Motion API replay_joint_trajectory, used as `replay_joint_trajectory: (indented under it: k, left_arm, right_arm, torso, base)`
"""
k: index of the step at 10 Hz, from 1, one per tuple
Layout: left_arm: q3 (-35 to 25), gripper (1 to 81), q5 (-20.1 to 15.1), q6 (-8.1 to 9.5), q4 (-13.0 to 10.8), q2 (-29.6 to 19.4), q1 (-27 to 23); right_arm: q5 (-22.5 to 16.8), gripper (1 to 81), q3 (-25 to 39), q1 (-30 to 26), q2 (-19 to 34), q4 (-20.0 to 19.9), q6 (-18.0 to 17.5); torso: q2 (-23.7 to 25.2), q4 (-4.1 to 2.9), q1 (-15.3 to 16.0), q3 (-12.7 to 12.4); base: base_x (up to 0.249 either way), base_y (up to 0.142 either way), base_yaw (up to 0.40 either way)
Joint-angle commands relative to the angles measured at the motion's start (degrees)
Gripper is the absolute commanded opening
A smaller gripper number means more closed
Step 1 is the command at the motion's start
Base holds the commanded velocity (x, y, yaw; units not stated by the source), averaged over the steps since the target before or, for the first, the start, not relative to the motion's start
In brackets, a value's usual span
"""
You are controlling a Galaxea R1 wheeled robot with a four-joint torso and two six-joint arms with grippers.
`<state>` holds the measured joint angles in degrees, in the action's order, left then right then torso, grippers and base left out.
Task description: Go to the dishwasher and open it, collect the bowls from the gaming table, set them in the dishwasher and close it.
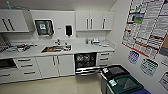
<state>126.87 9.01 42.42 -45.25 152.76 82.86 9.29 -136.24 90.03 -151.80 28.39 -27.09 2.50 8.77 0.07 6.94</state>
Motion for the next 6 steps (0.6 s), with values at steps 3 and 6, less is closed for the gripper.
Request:
replay_joint_trajectory:
  k: [3, 6]
  left_arm:
    - [-0.74, 1.0, -1.01, 0.20, -0.54, -1.22, -2.74]
    - [-0.74, 1.0, -1.01, 0.20, -0.54, -1.14, -2.74]
  right_arm:
    - [-2.35, 1.0, -0.07, -1.73, 1.65, 0.88, 0.02]
    - [-2.35, 1.0, -0.07, -1.73, 1.65, 0.96, 0.02]
  torso:
    - [0.05, 0.00, -0.07, -0.02]
    - [-0.02, 0.00, 0.00, 0.02]
  base:
    - [0.105, 0.000, 0.000]
    - [0.105, 0.000, 0.000]
